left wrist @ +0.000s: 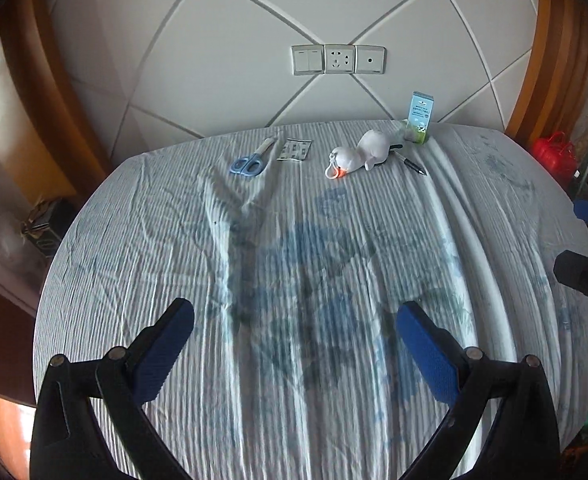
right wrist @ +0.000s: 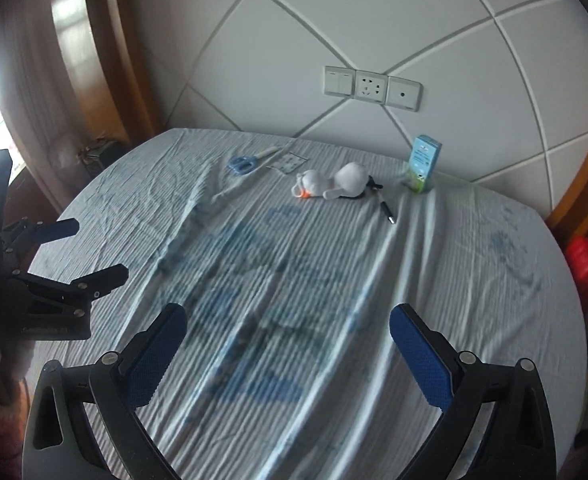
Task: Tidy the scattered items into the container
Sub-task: 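Move both tools toward the white plush toy on the bed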
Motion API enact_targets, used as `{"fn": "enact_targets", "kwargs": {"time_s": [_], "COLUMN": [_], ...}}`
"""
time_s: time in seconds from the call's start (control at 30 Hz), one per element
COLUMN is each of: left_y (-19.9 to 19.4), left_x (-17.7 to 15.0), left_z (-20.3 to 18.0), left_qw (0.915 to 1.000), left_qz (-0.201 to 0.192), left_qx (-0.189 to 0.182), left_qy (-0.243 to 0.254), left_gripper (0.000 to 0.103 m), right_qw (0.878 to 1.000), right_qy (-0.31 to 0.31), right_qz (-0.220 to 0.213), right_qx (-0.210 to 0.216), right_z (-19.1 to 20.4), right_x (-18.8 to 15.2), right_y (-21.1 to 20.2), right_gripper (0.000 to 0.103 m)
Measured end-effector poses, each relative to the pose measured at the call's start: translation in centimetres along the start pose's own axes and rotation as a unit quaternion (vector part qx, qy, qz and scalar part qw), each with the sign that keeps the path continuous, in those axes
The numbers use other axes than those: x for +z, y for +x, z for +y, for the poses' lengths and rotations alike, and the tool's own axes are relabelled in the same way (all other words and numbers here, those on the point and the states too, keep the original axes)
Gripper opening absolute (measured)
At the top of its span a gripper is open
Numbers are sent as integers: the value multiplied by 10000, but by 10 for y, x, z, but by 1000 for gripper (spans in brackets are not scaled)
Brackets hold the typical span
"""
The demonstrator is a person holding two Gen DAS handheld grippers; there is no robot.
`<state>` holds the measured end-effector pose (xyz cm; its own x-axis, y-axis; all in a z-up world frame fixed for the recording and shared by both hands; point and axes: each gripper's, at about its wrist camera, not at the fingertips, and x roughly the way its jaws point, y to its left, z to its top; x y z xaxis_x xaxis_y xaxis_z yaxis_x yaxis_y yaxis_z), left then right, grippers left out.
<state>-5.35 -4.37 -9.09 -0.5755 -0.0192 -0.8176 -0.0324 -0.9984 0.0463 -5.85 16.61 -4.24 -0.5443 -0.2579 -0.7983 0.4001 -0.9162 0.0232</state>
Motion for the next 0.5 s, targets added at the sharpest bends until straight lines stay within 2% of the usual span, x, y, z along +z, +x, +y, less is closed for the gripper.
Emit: {"fn": "enact_targets", "kwargs": {"time_s": [0.17, 0.5], "left_y": [42, 115], "left_x": [24, 73], "left_z": [-8, -11], "left_qw": [9997, 9992], "left_qz": [186, 371], "left_qx": [-151, -78], "left_qy": [11, -111], "left_gripper": [103, 103], "right_qw": [9997, 9984], "right_qy": [6, -31], "right_qz": [208, 549], "right_qx": [-130, -117], "right_z": [-21, -59], "right_x": [22, 54], "right_y": [40, 122], "right_gripper": [103, 103]}}
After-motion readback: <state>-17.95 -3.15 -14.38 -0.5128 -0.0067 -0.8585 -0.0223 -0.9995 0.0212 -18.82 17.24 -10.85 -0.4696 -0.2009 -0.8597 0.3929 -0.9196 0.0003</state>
